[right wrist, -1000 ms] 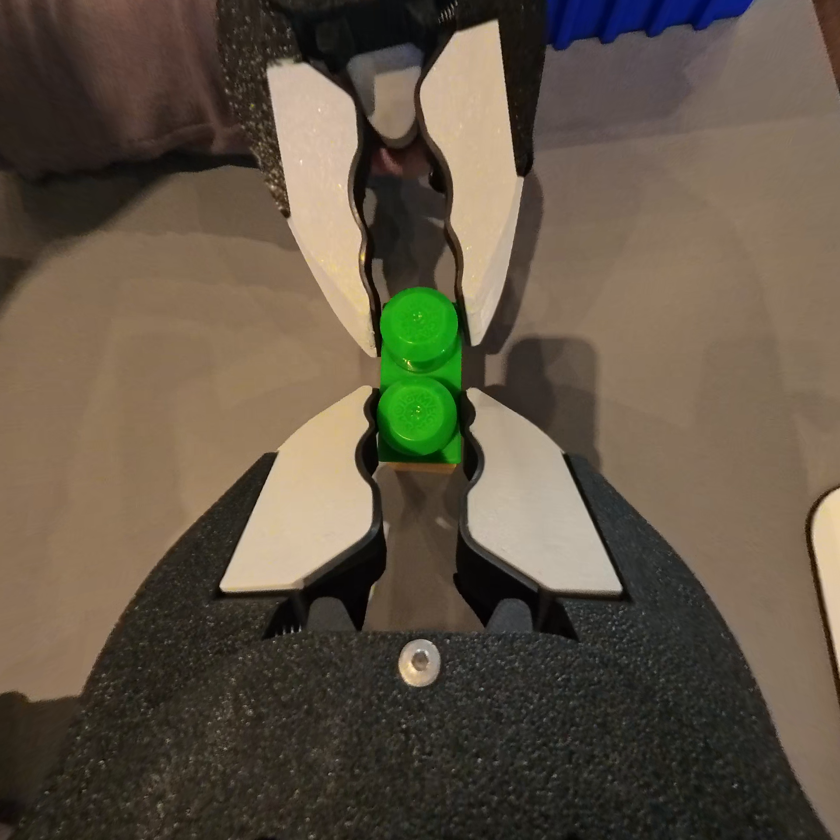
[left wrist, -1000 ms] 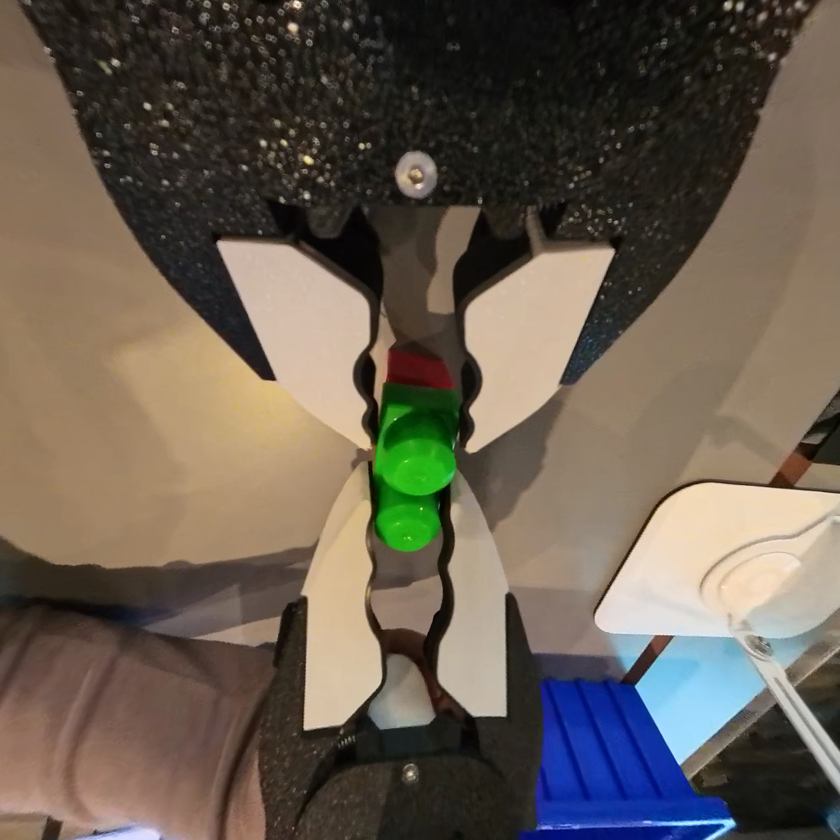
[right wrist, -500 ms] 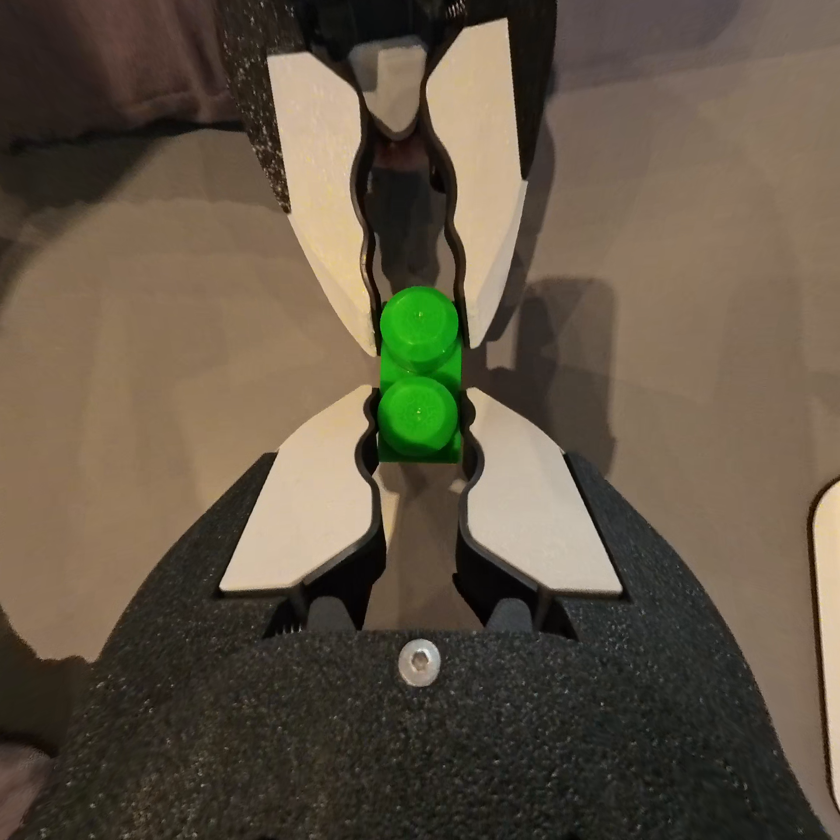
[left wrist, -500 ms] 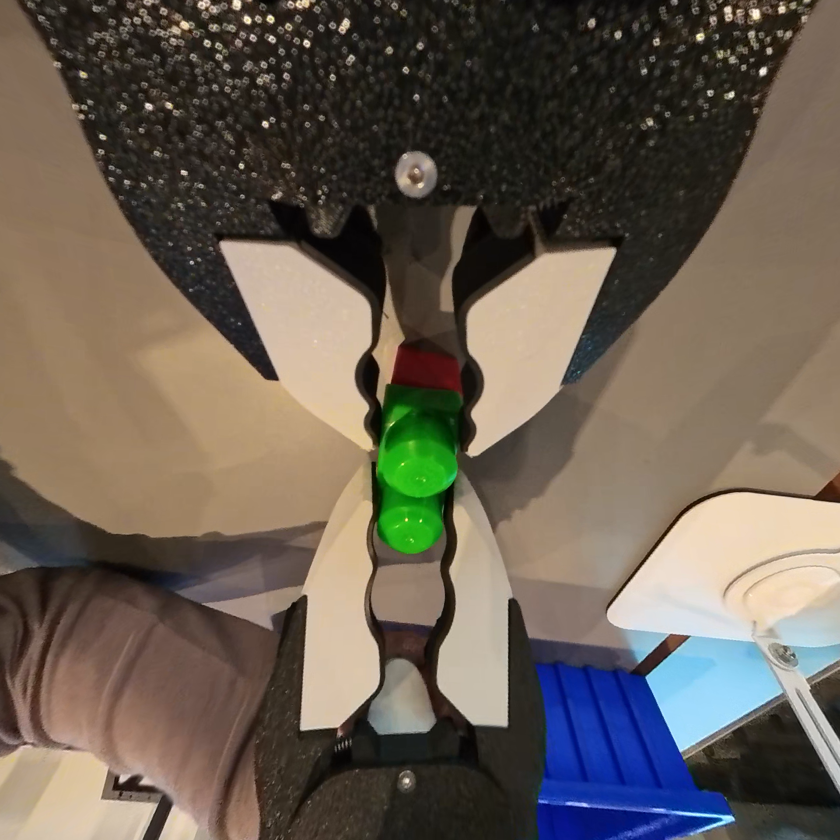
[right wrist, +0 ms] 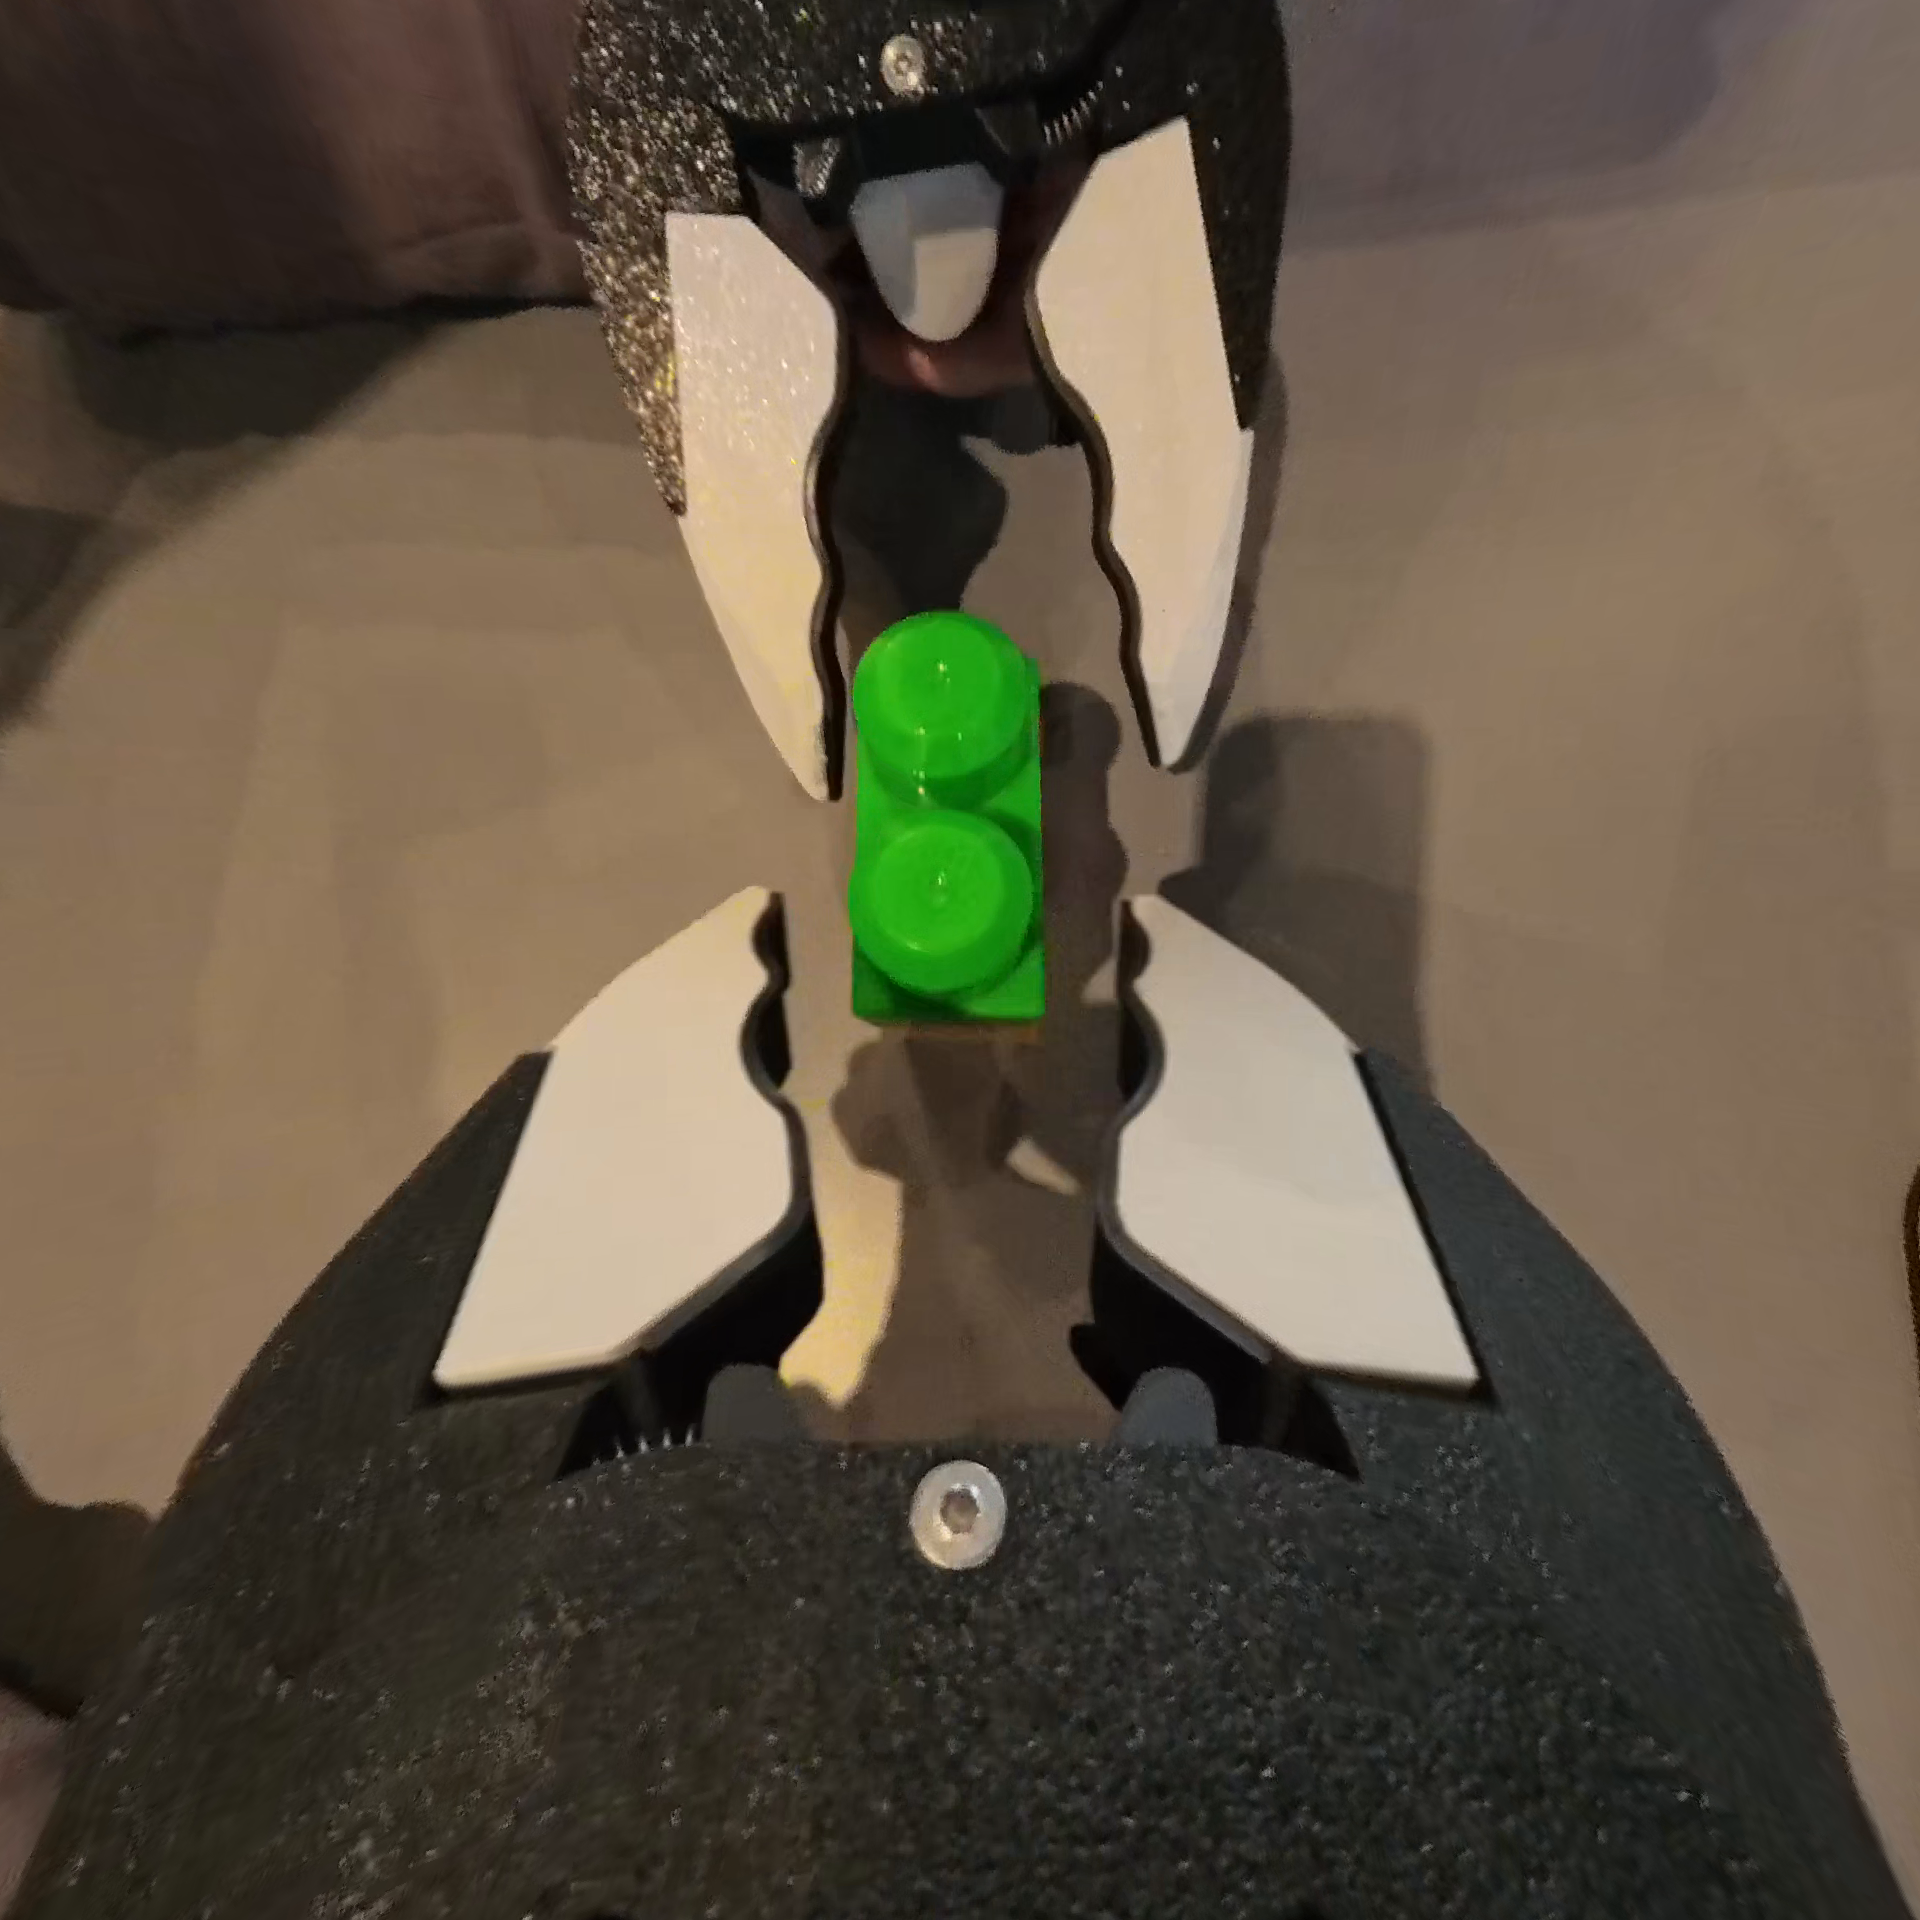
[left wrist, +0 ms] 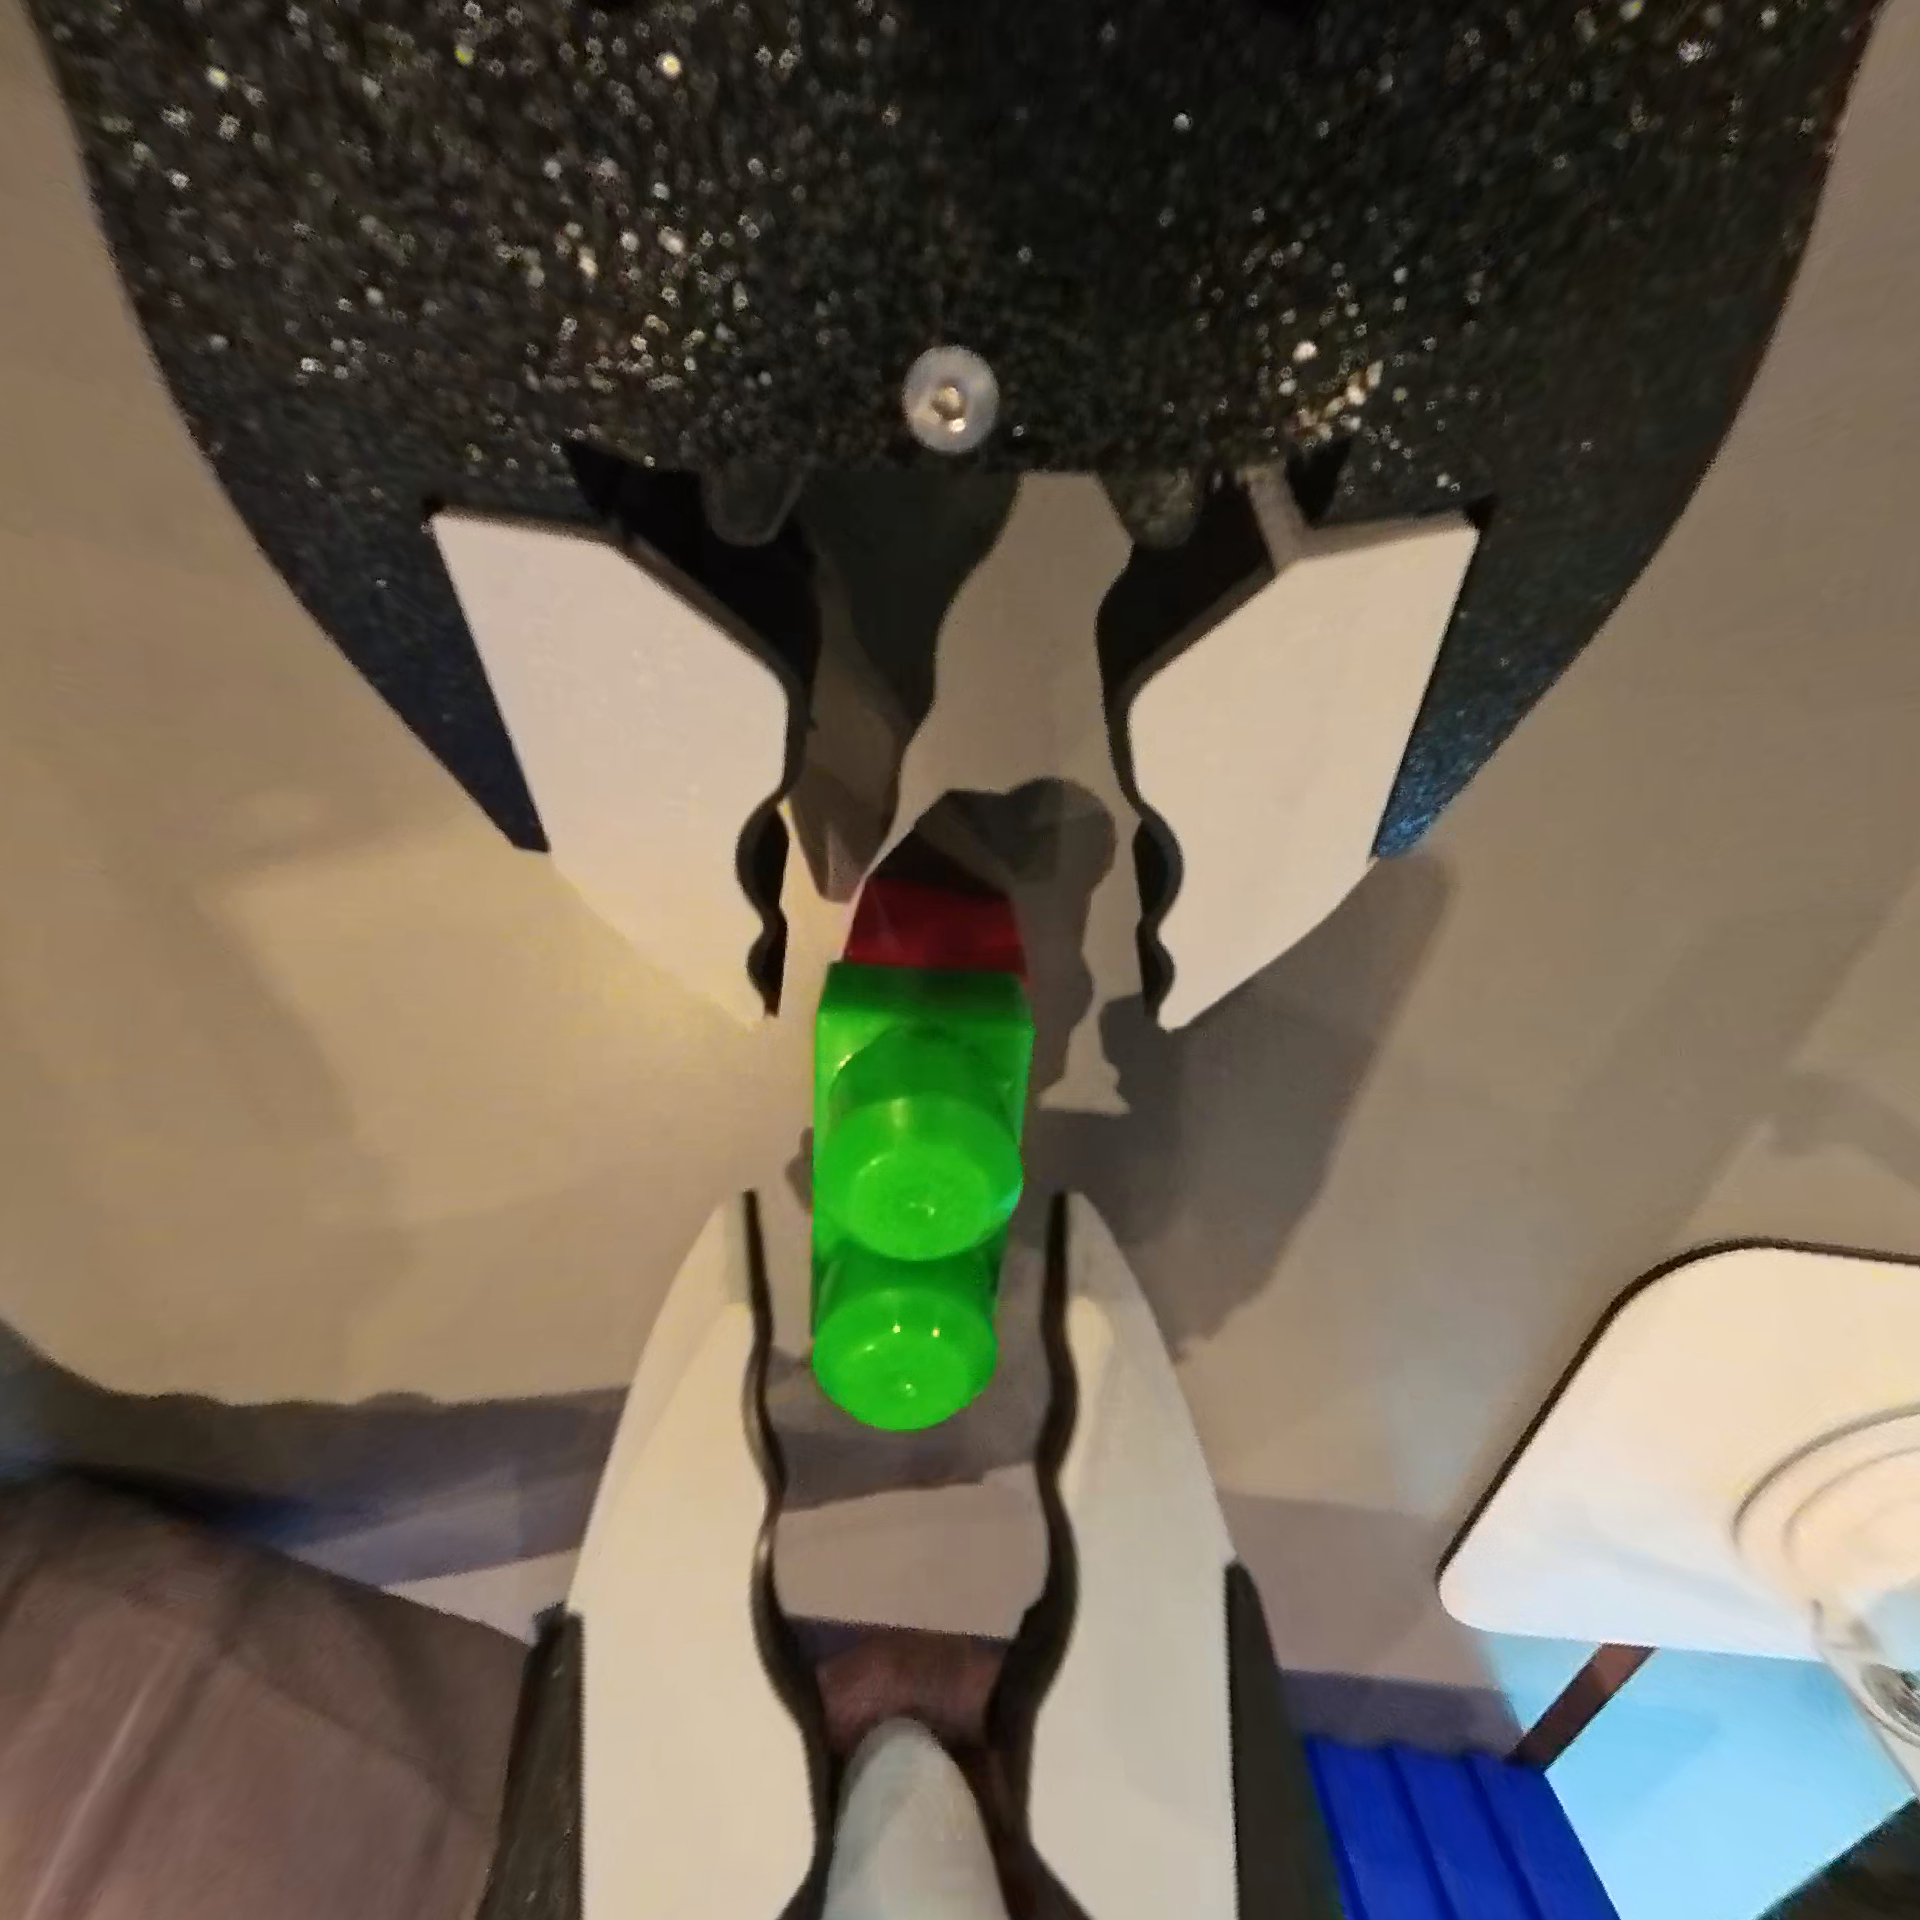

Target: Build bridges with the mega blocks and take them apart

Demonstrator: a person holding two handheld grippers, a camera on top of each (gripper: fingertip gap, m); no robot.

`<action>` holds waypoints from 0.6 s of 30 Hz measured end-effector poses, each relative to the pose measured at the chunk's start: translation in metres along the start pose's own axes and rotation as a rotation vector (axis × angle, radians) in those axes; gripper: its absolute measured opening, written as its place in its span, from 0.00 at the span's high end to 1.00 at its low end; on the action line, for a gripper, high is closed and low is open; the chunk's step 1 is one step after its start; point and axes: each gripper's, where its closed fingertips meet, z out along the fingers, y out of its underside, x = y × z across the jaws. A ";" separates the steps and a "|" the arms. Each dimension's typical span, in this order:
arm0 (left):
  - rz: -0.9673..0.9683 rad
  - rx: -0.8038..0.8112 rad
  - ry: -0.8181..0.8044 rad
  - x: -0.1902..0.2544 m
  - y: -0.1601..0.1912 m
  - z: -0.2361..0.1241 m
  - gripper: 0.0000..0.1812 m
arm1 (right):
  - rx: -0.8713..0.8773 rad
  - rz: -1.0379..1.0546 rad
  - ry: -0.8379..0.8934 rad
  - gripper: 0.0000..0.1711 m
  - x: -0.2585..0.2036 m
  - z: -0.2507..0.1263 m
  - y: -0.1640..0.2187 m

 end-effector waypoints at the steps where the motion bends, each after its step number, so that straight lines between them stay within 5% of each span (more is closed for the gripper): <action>1: 0.006 0.002 -0.002 0.000 0.000 0.000 0.65 | 0.010 0.012 0.016 0.64 0.000 -0.002 0.002; 4: 0.014 0.008 -0.002 0.000 -0.001 0.000 0.67 | 0.006 0.056 0.061 0.57 -0.002 -0.003 0.016; 13: 0.051 -0.074 0.002 0.005 0.012 0.011 0.77 | 0.094 0.075 0.157 0.78 0.002 0.009 0.030; 18: 0.033 -0.080 -0.008 0.005 0.013 0.011 0.80 | 0.140 0.072 0.143 0.80 0.004 0.010 0.028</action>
